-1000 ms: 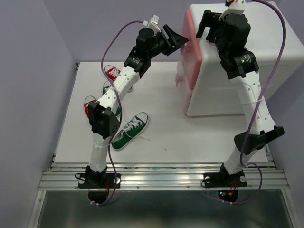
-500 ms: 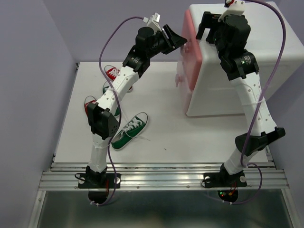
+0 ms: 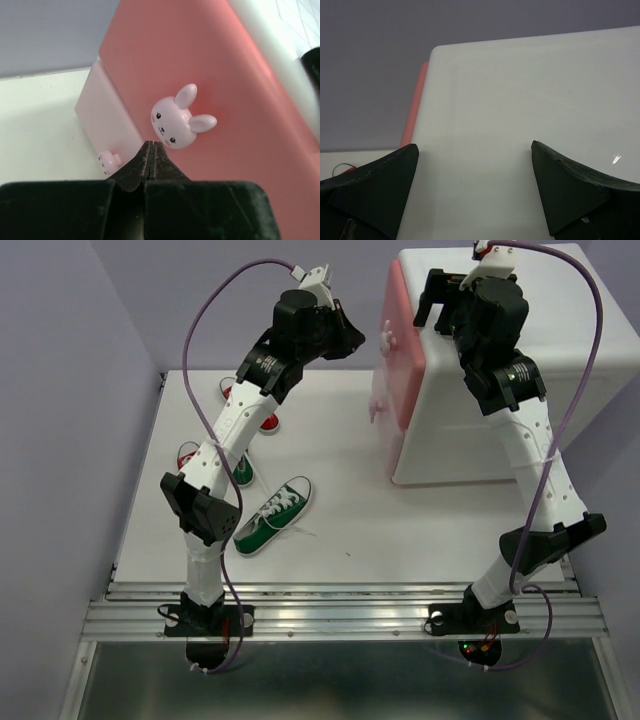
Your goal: Place and organize the shoes in the shoe cabinet
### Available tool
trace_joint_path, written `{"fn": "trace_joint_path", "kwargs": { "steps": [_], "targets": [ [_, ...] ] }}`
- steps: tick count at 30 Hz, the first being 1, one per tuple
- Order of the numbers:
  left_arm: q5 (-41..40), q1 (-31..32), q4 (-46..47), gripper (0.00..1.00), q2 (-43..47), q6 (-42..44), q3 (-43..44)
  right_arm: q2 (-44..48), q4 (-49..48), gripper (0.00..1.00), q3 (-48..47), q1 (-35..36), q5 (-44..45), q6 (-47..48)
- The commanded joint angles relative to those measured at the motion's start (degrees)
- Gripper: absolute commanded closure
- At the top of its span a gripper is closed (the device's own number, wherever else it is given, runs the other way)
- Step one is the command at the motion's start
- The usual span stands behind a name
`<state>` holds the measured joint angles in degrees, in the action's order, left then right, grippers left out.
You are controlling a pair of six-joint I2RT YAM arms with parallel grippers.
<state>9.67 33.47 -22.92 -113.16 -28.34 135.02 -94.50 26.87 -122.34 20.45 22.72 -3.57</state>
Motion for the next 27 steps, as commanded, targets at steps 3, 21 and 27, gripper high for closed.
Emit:
{"fn": "trace_joint_path", "kwargs": {
  "steps": [3,21,27],
  "targets": [
    [14.0,-0.4,3.3,0.26,3.8,7.8,-2.9,-0.8,12.8,0.00,3.9,0.0,2.1,-2.7],
    [35.0,-6.3,20.1,0.01,-2.4,24.8,0.9,1.4,15.8,0.00,5.6,0.0,0.4,-2.4],
    [45.2,-6.2,21.8,0.01,-8.3,24.1,4.2,0.9,17.1,0.00,3.4,0.0,-0.2,-2.7]
  ]
}}
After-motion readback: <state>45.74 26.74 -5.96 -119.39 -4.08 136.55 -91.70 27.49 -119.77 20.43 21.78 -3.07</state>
